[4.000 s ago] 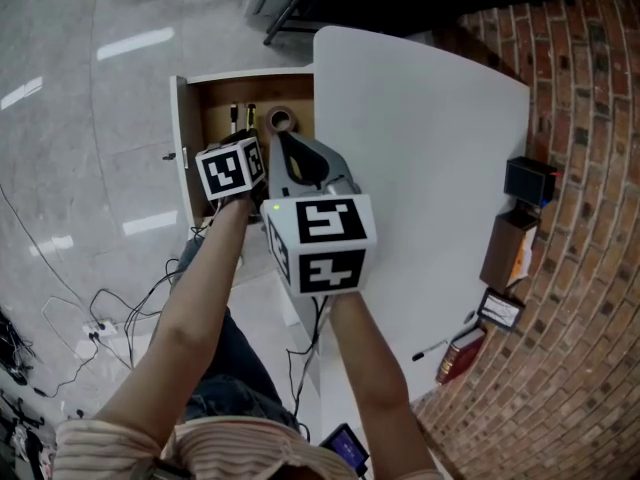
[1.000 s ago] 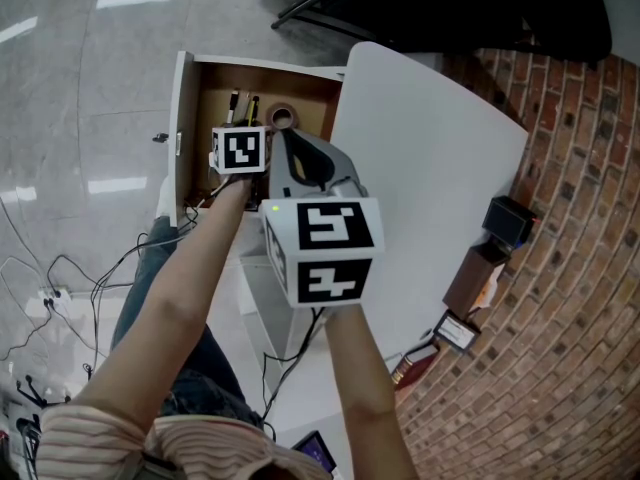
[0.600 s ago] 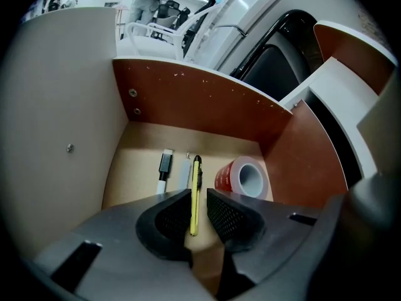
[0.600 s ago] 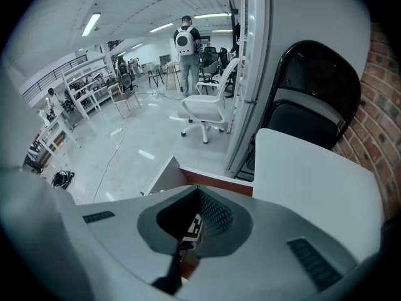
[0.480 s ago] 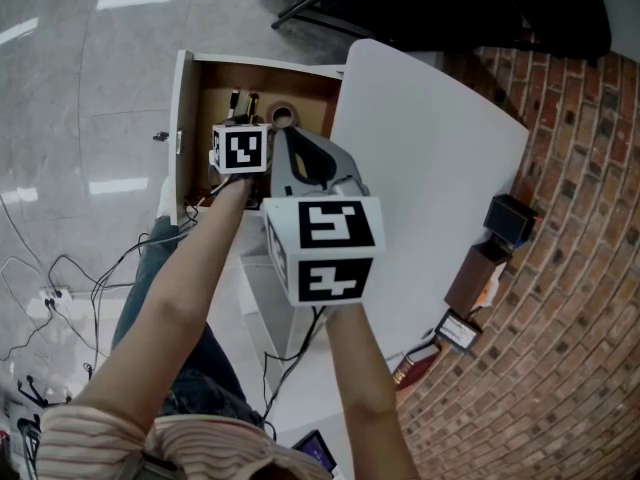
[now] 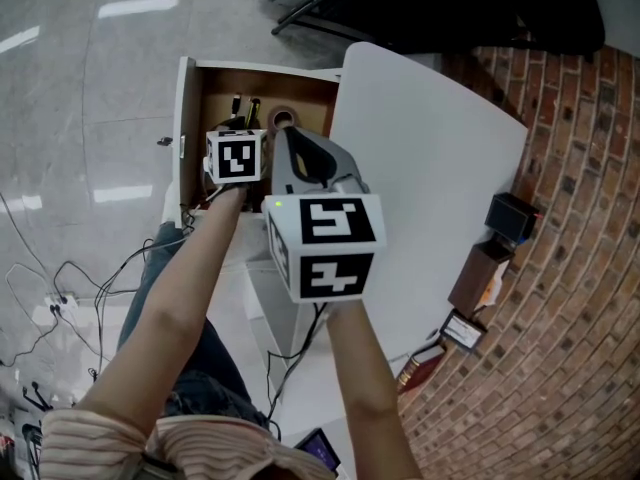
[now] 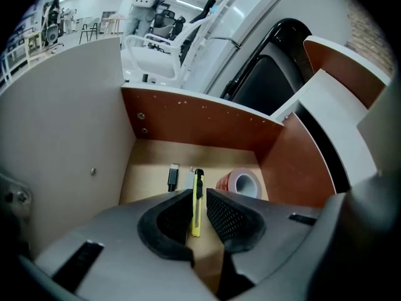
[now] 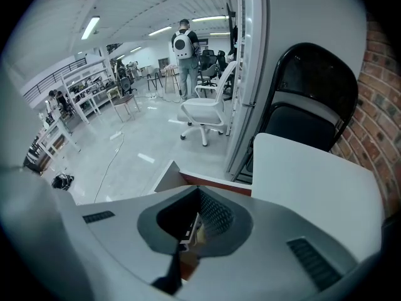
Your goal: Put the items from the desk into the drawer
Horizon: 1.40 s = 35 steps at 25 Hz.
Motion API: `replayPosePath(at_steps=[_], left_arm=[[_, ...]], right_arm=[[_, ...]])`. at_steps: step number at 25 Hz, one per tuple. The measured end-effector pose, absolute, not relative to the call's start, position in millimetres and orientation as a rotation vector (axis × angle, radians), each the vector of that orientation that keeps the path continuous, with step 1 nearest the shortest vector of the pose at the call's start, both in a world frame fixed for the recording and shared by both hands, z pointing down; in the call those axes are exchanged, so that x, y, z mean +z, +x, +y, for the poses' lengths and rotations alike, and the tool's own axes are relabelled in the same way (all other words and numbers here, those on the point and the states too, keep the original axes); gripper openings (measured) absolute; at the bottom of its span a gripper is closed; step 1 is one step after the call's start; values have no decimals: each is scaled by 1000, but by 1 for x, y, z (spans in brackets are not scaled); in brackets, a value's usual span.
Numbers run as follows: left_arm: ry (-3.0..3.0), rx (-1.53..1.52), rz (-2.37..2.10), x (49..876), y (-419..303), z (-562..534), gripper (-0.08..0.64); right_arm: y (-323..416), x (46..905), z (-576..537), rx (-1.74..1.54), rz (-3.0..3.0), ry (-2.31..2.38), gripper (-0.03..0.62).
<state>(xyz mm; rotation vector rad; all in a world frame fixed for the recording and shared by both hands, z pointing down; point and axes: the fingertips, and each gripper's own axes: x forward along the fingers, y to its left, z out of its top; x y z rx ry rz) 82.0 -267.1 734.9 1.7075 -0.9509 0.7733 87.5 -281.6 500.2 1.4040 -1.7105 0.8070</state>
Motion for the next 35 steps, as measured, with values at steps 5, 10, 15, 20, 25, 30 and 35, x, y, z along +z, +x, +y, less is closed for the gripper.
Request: replayPosePath(at_steps=[5,10,15,20,25,30,35], left_arm=[[1730,748,-958,720,78,-272,39],[1801,703,-958,697,78,-282,19],[1879,615,-965,657,69,-296,9],[1954,537,-969,614,64,-309,9],[2031,520,-960,581,62,-314,9],[2080,510,-945,557,61,-315,9],[2118,495,-925,535,59,-311,9]], right_arm=[[83,495,-284,810,-1725,1420,17],[83,485,-287,813,-1746,1453,17],[88,473,-286,817,-1760,1507,17],[95,461,-284,828,-1773,1566,17],[99,451,-282,826,-1784,1610,17],[102,439,-279,822,-1799,1647,17],[105,428,-273,814,-1811,1684,17]])
